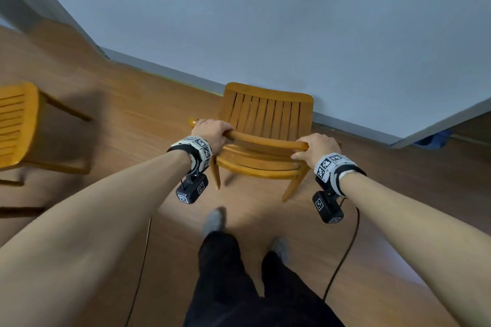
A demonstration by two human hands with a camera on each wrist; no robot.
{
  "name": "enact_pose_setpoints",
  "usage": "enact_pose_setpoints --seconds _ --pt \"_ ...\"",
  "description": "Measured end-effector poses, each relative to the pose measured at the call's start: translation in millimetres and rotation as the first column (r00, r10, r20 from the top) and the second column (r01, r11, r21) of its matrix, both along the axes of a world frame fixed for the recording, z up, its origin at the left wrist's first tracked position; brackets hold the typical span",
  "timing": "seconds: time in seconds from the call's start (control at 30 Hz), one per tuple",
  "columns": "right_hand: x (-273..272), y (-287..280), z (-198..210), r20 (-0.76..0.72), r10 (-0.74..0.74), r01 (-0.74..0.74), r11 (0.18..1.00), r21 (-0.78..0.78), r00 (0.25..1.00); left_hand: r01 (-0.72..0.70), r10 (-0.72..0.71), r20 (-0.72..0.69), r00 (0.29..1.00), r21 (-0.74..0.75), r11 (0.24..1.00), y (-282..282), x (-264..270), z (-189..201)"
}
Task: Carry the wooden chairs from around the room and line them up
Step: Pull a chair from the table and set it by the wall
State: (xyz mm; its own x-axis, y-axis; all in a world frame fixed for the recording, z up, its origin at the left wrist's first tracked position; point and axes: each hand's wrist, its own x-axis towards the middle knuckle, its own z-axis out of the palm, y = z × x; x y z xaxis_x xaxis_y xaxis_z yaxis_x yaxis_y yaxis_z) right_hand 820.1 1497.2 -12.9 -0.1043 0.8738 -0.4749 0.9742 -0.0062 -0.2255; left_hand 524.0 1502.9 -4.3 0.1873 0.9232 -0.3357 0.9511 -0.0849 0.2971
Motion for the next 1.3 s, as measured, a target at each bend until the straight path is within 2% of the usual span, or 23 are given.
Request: enact_pose_setpoints --seconds 0.3,0.5,0.63,0.83,1.1,1.23,1.3 --pt "-54 42 11 0.033 -0.169 0.169 0.985 0.02 0.985 0.196 -0.197 0.02 0.98 0.022 0.98 87 -51 -2" --pt "-84 54 -2 0.131 -0.207 0.206 0.978 0.017 0.97 0.275 -0.275 -0.004 0.961 -0.008 0.961 115 -70 -9" --pt "-90 54 -16 0.144 -0.211 0.217 0.976 -0.026 0.967 0.294 -0.295 -0.014 0.955 -0.04 0.955 112 -71 -31" --pt "-73 51 -37 0.144 -0.223 0.219 0.975 0.044 0.964 0.404 -0.404 0.002 0.915 -0.041 0.914 109 -60 -54" --pt "-76 6 -73 0.127 -0.199 0.187 0.977 0.098 0.972 0.438 -0.443 -0.035 0.896 -0.091 0.894 72 -67 -88" --pt "-82 -14 -81 0.11 -0.175 0.163 0.98 0.114 0.978 0.342 -0.343 -0.023 0.939 -0.022 0.939 43 -67 -98" --pt "-83 -14 -74 0.106 -0.156 0.151 0.987 0.054 0.982 0.261 -0.262 -0.02 0.965 -0.018 0.965 35 -63 -90"
